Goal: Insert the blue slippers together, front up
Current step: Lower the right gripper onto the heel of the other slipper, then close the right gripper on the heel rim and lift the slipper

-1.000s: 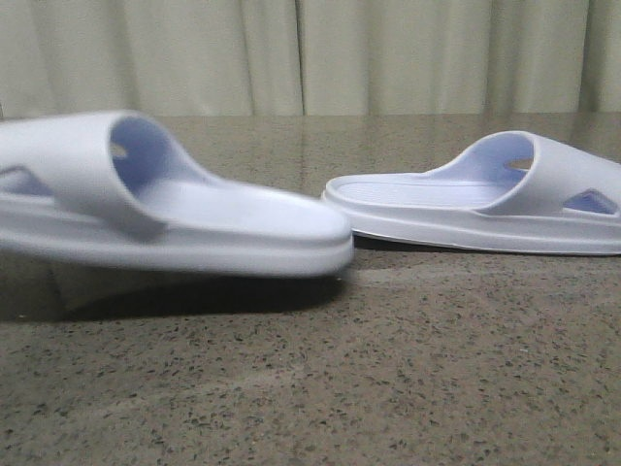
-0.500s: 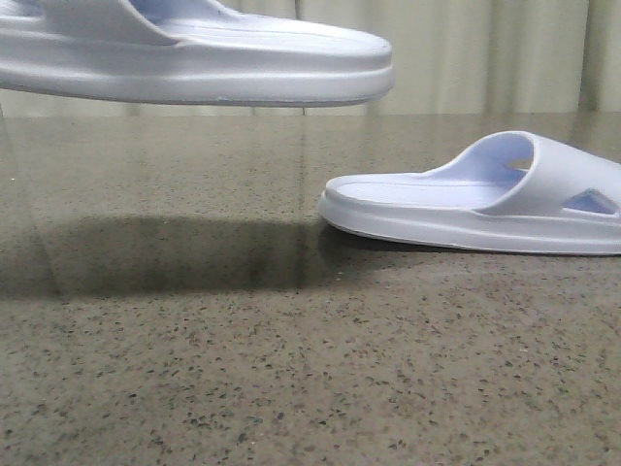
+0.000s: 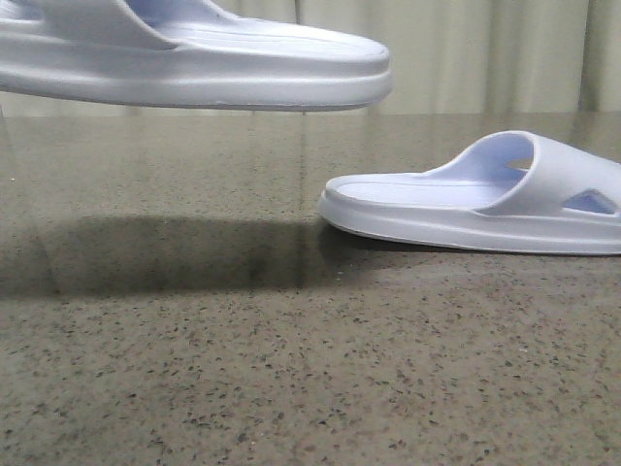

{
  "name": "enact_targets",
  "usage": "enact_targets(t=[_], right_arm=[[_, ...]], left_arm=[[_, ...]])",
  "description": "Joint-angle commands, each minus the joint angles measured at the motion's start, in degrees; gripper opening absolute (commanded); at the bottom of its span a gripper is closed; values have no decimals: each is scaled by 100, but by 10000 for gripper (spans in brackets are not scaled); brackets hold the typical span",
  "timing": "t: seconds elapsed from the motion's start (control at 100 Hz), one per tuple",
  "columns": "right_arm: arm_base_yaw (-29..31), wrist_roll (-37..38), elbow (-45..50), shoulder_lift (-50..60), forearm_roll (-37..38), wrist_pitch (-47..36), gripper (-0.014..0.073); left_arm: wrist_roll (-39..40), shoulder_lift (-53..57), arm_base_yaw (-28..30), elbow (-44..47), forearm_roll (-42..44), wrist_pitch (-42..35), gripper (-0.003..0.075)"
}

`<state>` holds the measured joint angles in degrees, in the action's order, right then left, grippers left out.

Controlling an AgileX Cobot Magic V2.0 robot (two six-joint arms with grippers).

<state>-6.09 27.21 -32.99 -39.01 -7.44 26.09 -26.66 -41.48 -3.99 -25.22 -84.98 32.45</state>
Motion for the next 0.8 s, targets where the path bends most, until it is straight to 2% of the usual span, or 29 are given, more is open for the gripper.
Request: enact_targets(t=[0.0,0.36,0.6,0.79], right_arm=[[39,129,-187,-312,-11,-558,432],[60,488,-187,-1093,-11,-809,432],[344,501,-187,-1365,-11,-893,432],[344,501,-187,-1611,-13,-931,432]], left_arm=[[-4,28,5,-208,-252,52,16],[-4,28,5,-208,-252,52,16],[-4,28,5,-208,-243,52,16],[-4,28,5,-208,-239,52,16]])
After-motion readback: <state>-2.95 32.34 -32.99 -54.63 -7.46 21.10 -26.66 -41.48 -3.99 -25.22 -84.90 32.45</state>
